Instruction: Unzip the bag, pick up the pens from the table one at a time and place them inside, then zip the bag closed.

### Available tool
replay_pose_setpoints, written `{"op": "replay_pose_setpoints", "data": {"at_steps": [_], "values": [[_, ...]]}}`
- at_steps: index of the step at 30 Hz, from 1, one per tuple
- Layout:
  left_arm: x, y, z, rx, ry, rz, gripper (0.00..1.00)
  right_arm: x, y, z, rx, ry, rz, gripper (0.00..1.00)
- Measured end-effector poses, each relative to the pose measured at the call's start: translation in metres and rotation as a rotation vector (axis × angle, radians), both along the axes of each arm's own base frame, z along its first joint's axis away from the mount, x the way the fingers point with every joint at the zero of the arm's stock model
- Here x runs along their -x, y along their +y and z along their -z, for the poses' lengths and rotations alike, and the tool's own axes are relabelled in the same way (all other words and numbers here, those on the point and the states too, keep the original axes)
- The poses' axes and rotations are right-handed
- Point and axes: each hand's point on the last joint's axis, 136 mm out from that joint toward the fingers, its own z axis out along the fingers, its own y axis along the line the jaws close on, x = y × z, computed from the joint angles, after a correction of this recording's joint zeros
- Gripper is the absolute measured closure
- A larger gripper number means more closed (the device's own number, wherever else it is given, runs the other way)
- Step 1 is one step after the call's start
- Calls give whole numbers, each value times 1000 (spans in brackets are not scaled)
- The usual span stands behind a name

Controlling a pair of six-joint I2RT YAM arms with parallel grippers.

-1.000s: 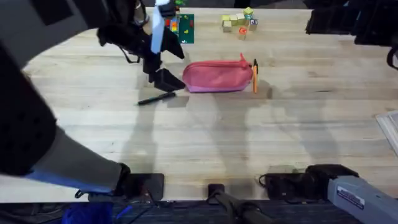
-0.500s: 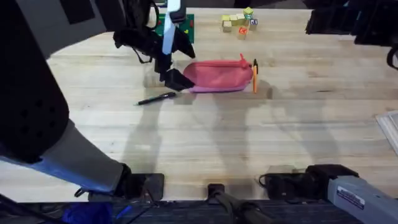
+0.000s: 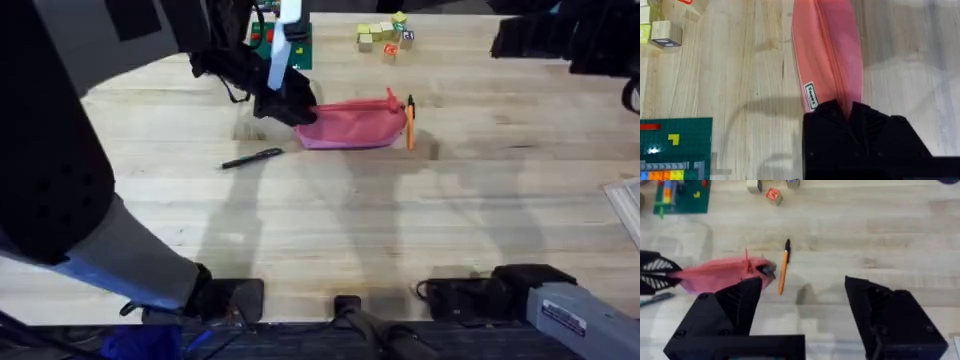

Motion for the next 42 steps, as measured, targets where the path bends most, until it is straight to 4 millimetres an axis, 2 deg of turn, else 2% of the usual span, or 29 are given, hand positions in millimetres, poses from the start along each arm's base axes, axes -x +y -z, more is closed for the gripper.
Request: {"op": "replay_pose_setpoints", "data": {"at_steps": [5,14,22,34,42], "values": [[0,0,0,0,-1,0,957,4,5,5,4,27,-44,5],[0,0,0,-1,-2,-1,957,-1,47,17,-144,81,-254,5],[0,0,0,-2,-2,-1,958,2,80,19,-314,121,-384,6],[0,0,0,-2,-2,-1,958,3,87,18,-349,131,-396,6],[-1,0,0,-2,-2,-1,958,7,109,22,-348,155,-466,6]]}}
